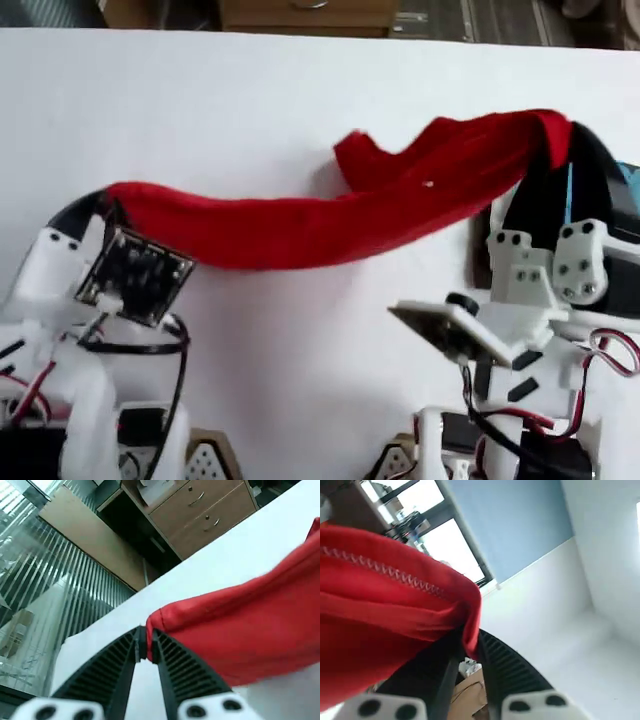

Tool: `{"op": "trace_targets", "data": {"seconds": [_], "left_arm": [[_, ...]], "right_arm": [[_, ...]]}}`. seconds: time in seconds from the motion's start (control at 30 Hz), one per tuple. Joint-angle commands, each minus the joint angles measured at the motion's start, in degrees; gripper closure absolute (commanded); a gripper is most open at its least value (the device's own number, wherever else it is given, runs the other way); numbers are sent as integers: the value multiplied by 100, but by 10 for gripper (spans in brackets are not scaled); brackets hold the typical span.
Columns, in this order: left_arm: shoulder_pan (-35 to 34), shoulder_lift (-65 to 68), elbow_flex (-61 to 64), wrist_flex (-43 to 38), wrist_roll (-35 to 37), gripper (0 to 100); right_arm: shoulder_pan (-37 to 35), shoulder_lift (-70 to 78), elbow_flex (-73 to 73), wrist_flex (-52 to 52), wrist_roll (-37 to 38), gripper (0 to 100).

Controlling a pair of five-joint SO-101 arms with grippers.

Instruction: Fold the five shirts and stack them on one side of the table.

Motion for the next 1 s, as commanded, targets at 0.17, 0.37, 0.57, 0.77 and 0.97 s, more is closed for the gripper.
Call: {"op": "trace_targets", "data": {"seconds": [0.17, 0.37, 0.57, 0.77, 0.97], "left_arm": [[-914, -44, 1059, -1055, -35, 978], [-1029, -53, 927, -1415, 9, 979], [-1029, -53, 435, -1354, 18, 979], [-1037, -53, -92, -1354, -26, 979], [-1037, -53, -690, -1354, -26, 979]], "right_arm": [[40, -13, -299, -1130, -79, 978], [66, -57, -299, -1710, -70, 978], [75, -66, -492, -1736, -70, 978], [57, -31, -932, -1701, -70, 978], [75, -13, -782, -1604, -53, 978]]}}
